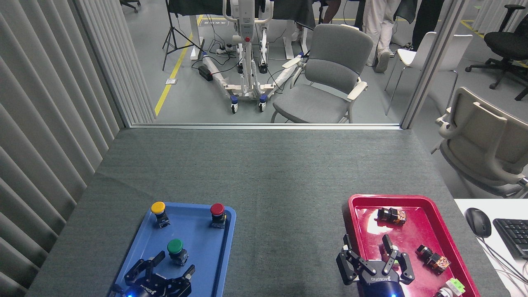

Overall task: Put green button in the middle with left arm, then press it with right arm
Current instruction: 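Close the left hand around the green button, then carry the green button out of the tray to the table middle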

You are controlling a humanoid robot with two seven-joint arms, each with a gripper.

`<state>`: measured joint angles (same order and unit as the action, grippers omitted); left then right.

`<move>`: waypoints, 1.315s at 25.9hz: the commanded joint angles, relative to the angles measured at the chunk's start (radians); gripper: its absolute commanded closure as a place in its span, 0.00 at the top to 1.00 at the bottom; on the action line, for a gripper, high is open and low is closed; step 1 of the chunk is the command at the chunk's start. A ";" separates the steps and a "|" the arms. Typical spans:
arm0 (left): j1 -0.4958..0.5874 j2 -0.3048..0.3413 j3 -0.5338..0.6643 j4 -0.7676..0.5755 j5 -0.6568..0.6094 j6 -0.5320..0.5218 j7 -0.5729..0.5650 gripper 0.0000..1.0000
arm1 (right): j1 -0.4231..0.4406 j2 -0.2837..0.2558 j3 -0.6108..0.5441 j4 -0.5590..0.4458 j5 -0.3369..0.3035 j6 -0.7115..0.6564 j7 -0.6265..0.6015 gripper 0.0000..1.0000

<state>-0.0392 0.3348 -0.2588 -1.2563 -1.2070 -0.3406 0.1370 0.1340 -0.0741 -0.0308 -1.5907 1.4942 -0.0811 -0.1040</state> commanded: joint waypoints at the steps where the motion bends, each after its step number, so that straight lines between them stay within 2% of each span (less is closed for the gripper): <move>1: -0.047 -0.026 -0.013 0.071 0.006 0.038 0.000 0.99 | -0.001 -0.003 0.000 0.000 0.001 0.003 0.000 1.00; 3: -0.065 -0.042 -0.014 0.115 0.006 0.075 0.001 0.99 | 0.001 -0.006 0.000 0.000 0.008 0.003 -0.006 1.00; 9: -0.097 -0.051 -0.014 0.143 0.004 0.088 0.001 0.99 | 0.001 -0.018 -0.001 0.000 0.009 0.003 -0.010 0.99; 10: -0.103 -0.053 -0.014 0.153 0.003 0.088 0.003 0.95 | 0.001 -0.018 -0.001 0.000 0.009 0.003 -0.010 0.99; 11: -0.107 -0.053 -0.014 0.164 -0.005 0.084 0.006 0.78 | 0.001 -0.016 -0.001 0.000 0.009 0.003 -0.010 0.99; 12: -0.107 -0.051 -0.016 0.167 -0.014 0.077 0.015 0.52 | 0.001 -0.015 -0.001 0.002 0.009 0.004 -0.010 0.99; 13: -0.107 -0.046 -0.023 0.166 -0.034 0.071 0.023 0.20 | 0.001 -0.015 -0.001 0.002 0.009 0.004 -0.010 0.99; 14: -0.102 -0.043 -0.039 0.166 -0.065 0.068 0.024 0.00 | 0.001 -0.015 0.000 0.002 0.009 0.004 -0.010 0.99; 19: -0.087 -0.034 -0.048 0.133 -0.082 0.068 0.118 0.00 | 0.001 -0.012 0.000 0.005 0.038 0.018 -0.011 0.99; 25: -0.024 0.023 -0.062 -0.098 -0.080 0.046 0.236 0.00 | 0.001 -0.010 0.000 0.006 0.040 0.018 -0.013 0.98; 28: -0.068 0.015 -0.217 -0.215 -0.088 0.008 0.233 0.00 | 0.001 -0.009 0.000 0.006 0.040 0.017 -0.016 0.96; 30: -0.157 -0.028 -0.332 -0.169 -0.092 0.022 0.216 0.00 | 0.001 -0.009 0.000 0.006 0.040 0.017 -0.016 0.96; 34: -0.268 -0.192 -0.393 0.133 -0.101 0.038 0.096 0.00 | -0.001 -0.007 0.000 0.006 0.040 0.017 -0.016 0.96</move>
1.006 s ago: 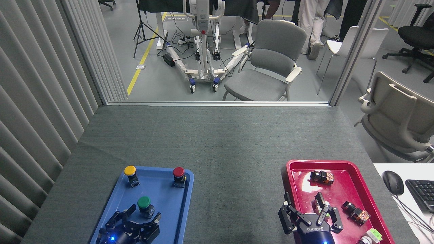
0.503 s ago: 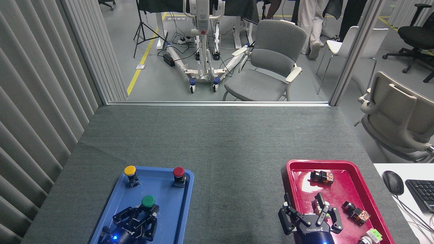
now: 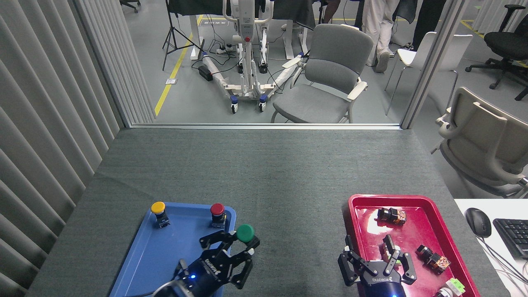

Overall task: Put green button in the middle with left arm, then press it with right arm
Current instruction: 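Carry the green button out of the tray to the table middle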

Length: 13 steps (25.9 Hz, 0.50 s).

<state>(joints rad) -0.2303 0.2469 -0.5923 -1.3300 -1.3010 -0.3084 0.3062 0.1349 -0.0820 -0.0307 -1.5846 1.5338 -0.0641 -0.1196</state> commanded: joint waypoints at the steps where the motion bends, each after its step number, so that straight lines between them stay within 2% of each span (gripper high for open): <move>1: -0.092 -0.143 -0.070 0.267 -0.015 0.008 -0.082 0.00 | -0.001 0.001 0.000 0.000 0.000 0.000 0.000 0.96; 5: -0.144 -0.253 -0.090 0.457 -0.121 0.069 -0.082 0.00 | -0.001 -0.001 -0.002 0.000 0.000 0.000 -0.005 0.96; 11: -0.144 -0.268 -0.092 0.479 -0.121 0.127 -0.064 0.00 | -0.001 0.001 -0.003 0.000 -0.001 -0.003 -0.020 0.92; 12: -0.141 -0.268 -0.092 0.480 -0.121 0.143 -0.061 0.06 | -0.001 0.002 -0.003 0.002 -0.001 -0.005 -0.020 0.92; 13: -0.139 -0.268 -0.092 0.479 -0.119 0.155 -0.061 0.34 | -0.003 0.004 -0.003 0.003 -0.001 -0.003 -0.020 0.91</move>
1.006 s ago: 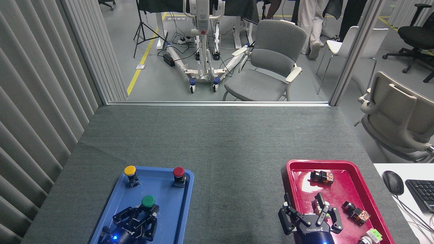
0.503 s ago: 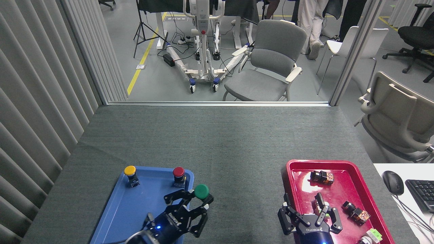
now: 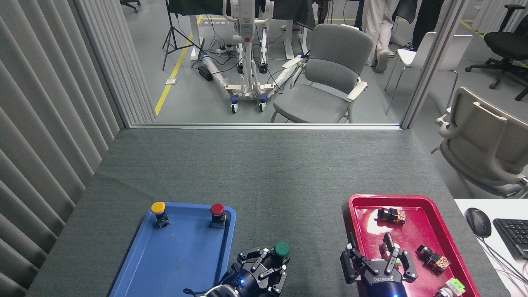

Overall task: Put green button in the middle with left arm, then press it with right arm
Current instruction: 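Carry the green button out of the tray to the table middle, then open the left hand, withdraw it, and move the right hand above the button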

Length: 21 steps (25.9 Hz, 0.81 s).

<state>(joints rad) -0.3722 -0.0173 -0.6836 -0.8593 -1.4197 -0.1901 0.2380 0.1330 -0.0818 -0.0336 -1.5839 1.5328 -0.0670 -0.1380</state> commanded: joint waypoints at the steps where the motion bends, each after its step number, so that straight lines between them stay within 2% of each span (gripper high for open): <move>1: 0.004 -0.004 0.001 0.008 0.001 0.051 0.007 0.69 | -0.001 0.005 0.001 0.004 0.000 -0.001 -0.002 0.91; 2: 0.006 -0.001 0.001 0.003 0.005 0.067 0.007 0.90 | -0.001 0.007 0.003 0.004 0.000 -0.002 0.000 0.91; 3: 0.009 0.005 0.001 -0.007 0.018 0.072 0.006 0.99 | -0.003 0.011 0.004 0.004 0.001 -0.004 0.000 0.89; 5: 0.024 0.019 0.001 -0.050 0.054 0.061 0.001 0.99 | -0.003 0.022 0.015 0.004 0.004 -0.005 0.000 0.87; 8: 0.064 0.063 0.001 -0.188 0.073 0.061 -0.006 0.99 | -0.004 0.030 0.053 0.004 0.029 -0.007 0.000 0.74; 10: 0.099 0.126 0.002 -0.317 0.074 0.064 -0.006 0.99 | -0.006 0.040 0.072 0.005 0.047 -0.007 0.001 0.59; 12: 0.179 0.224 0.035 -0.498 0.090 0.086 0.003 0.99 | -0.009 0.043 0.095 0.008 0.069 -0.010 0.003 0.40; 15: 0.366 0.392 0.222 -0.738 0.159 0.184 0.006 0.99 | -0.036 0.048 0.158 0.033 0.084 -0.025 0.005 0.08; 16: 0.435 0.396 0.305 -0.779 0.162 0.205 0.004 0.99 | -0.053 0.050 0.187 0.048 0.086 -0.020 0.006 0.00; 18: 0.510 0.379 0.490 -0.790 0.162 0.192 -0.016 0.99 | -0.082 0.053 0.236 0.085 0.090 -0.013 0.012 0.00; 19: 0.515 0.364 0.581 -0.787 0.163 0.153 -0.035 0.99 | -0.098 0.057 0.258 0.104 0.095 -0.013 0.014 0.00; 21: 0.513 0.319 0.733 -0.779 0.160 0.072 -0.143 0.99 | -0.118 0.065 0.287 0.143 0.110 -0.013 0.014 0.00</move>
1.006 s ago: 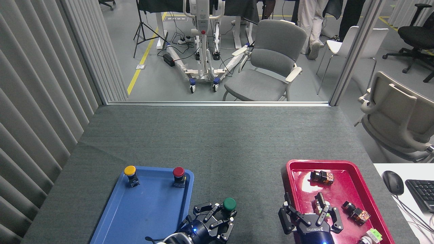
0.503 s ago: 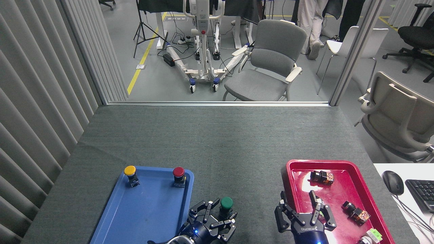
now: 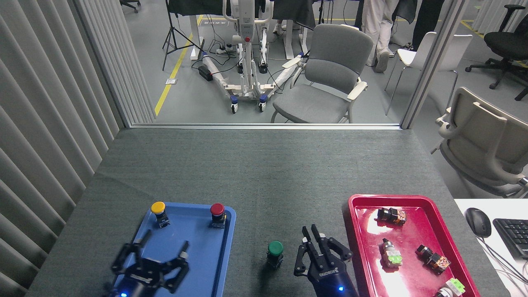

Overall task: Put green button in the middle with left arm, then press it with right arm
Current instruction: 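Open the left hand, withdraw it, and move the right hand above the button, then press down on the green button with the right hand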

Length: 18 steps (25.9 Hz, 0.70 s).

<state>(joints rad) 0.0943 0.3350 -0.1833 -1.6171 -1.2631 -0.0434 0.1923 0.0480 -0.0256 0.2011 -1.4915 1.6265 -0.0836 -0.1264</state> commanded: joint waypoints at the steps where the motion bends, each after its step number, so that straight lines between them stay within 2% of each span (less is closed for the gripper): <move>1: 0.047 -0.048 0.280 -0.026 0.002 -0.098 -0.149 0.99 | -0.036 0.012 0.061 0.068 0.029 0.004 0.002 0.00; 3: 0.047 -0.050 0.300 -0.038 0.002 -0.113 -0.194 0.99 | -0.039 0.023 0.077 0.103 0.050 0.004 0.007 0.00; 8: 0.056 -0.025 0.297 -0.013 0.010 -0.122 -0.185 0.99 | -0.073 0.026 0.118 0.180 0.055 0.008 0.045 0.00; 18: 0.056 -0.021 0.298 0.002 0.013 -0.116 -0.186 0.99 | -0.077 0.012 0.133 0.241 0.042 0.050 0.045 0.00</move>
<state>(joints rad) 0.1503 0.3160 0.1146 -1.6180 -1.2504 -0.1634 0.0063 -0.0295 -0.0084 0.3329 -1.2706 1.6744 -0.0428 -0.0810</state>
